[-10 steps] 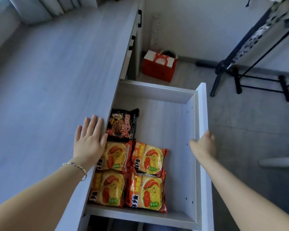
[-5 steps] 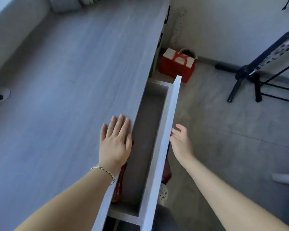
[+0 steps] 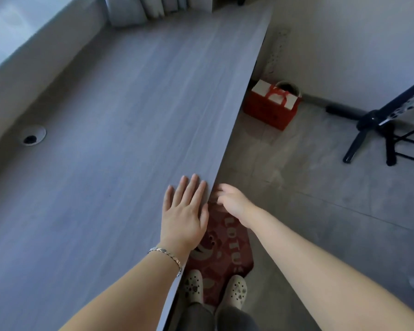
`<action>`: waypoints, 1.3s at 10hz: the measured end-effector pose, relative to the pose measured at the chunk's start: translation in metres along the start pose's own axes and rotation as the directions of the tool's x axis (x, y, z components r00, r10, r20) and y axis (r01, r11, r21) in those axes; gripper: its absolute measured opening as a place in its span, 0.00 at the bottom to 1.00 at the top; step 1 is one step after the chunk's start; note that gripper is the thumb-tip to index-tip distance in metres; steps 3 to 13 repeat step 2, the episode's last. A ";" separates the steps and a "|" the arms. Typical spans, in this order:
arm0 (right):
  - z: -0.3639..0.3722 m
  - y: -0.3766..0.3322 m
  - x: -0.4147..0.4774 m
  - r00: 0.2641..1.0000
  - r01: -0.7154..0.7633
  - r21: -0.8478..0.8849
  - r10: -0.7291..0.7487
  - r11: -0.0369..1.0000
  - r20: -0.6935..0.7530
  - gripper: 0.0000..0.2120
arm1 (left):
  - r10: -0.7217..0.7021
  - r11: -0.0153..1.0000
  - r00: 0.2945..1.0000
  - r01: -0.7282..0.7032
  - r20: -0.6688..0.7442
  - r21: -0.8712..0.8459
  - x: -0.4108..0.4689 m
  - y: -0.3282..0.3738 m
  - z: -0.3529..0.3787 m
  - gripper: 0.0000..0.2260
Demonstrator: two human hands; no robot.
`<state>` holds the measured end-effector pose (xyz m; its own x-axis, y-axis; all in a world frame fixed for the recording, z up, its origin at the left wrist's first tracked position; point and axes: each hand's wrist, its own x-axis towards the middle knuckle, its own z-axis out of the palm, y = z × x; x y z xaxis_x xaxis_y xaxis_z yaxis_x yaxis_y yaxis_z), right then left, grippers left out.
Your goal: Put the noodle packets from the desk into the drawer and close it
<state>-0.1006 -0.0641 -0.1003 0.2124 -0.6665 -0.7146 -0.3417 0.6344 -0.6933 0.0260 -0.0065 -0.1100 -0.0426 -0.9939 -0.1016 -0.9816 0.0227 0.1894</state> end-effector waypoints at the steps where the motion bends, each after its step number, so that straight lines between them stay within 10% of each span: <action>1: -0.011 -0.007 -0.012 0.999 0.009 -0.341 -0.023 0.940 -0.037 0.15 | 0.018 0.995 0.997 -0.025 0.074 0.099 0.004 0.001 -0.012 0.22; 2: -0.028 -0.021 -0.031 0.999 -0.042 -0.573 0.028 0.818 -0.033 0.17 | -0.015 0.997 0.970 -0.005 0.242 0.083 0.019 0.012 -0.046 0.17; 13: -0.028 -0.021 -0.031 0.999 -0.042 -0.573 0.028 0.818 -0.033 0.17 | -0.015 0.997 0.970 -0.005 0.242 0.083 0.019 0.012 -0.046 0.17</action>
